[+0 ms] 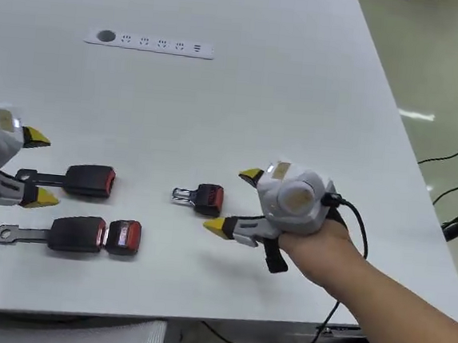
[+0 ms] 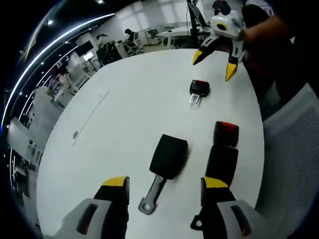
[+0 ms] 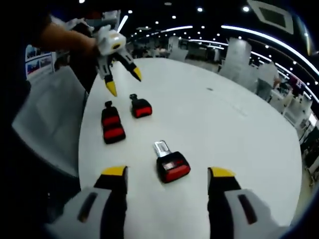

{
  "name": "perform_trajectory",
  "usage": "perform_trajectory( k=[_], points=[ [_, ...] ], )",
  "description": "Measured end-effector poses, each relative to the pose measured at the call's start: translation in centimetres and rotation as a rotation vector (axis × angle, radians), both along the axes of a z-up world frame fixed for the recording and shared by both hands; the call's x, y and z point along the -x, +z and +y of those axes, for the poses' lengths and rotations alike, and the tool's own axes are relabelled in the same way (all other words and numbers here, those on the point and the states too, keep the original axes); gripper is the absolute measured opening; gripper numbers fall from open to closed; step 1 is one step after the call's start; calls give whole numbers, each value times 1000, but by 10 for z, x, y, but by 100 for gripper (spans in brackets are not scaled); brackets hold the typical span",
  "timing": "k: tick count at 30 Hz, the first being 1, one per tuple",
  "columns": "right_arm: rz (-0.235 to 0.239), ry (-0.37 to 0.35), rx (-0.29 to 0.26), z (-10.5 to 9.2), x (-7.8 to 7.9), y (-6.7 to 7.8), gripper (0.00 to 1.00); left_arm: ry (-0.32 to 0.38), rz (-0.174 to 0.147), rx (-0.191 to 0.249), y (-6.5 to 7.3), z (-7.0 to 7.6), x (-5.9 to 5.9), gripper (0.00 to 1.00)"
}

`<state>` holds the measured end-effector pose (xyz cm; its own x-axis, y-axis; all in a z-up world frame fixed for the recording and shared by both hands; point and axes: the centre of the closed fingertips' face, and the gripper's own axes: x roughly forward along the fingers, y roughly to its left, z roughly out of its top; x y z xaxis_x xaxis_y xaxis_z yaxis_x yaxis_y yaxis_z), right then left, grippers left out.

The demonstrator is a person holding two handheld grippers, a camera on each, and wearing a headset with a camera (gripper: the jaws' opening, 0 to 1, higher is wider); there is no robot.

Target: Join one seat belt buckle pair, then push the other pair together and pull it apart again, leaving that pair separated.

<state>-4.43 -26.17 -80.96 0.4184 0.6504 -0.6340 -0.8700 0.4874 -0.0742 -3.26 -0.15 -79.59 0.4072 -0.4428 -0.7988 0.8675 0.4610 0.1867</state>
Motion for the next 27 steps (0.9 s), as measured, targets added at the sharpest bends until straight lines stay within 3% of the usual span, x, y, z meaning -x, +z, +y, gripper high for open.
perform_trajectory(
  k=[6, 9, 11, 13, 14, 16, 18, 20, 21, 23, 27],
  points=[
    [29, -20, -15, -12, 27, 8, 82, 90, -20, 52, 17, 37, 34, 68],
    [19, -6, 9, -22, 39, 9, 87, 116, -24, 71, 21, 52, 59, 74],
    [28, -19, 14, -28, 44, 8, 89, 121, -18, 73, 21, 56, 71, 78],
    [29, -33, -2, -30, 48, 11, 91, 159, -4, 108, 22, 59, 80, 81],
    [23, -46, -6, -32, 49, 13, 93, 179, -3, 128, 22, 59, 82, 82],
    [19, -67, -23, -33, 51, 16, 95, 188, -17, 124, 20, 63, 85, 87],
    [-1, -67, -2, -36, 52, 17, 96, 214, -12, 136, 18, 66, 86, 90],
    [-8, -79, -6, -37, 50, 18, 100, 230, -25, 141, 12, 75, 85, 99],
    [-8, -90, -28, -38, 49, 22, 100, 237, -44, 127, 8, 83, 82, 99],
    [-13, -111, -35, -39, 47, 23, 100, 255, -60, 134, 13, 85, 82, 100],
    [-21, -130, -45, -39, 45, 26, 100, 271, -67, 141, 15, 82, 84, 100]
  ],
)
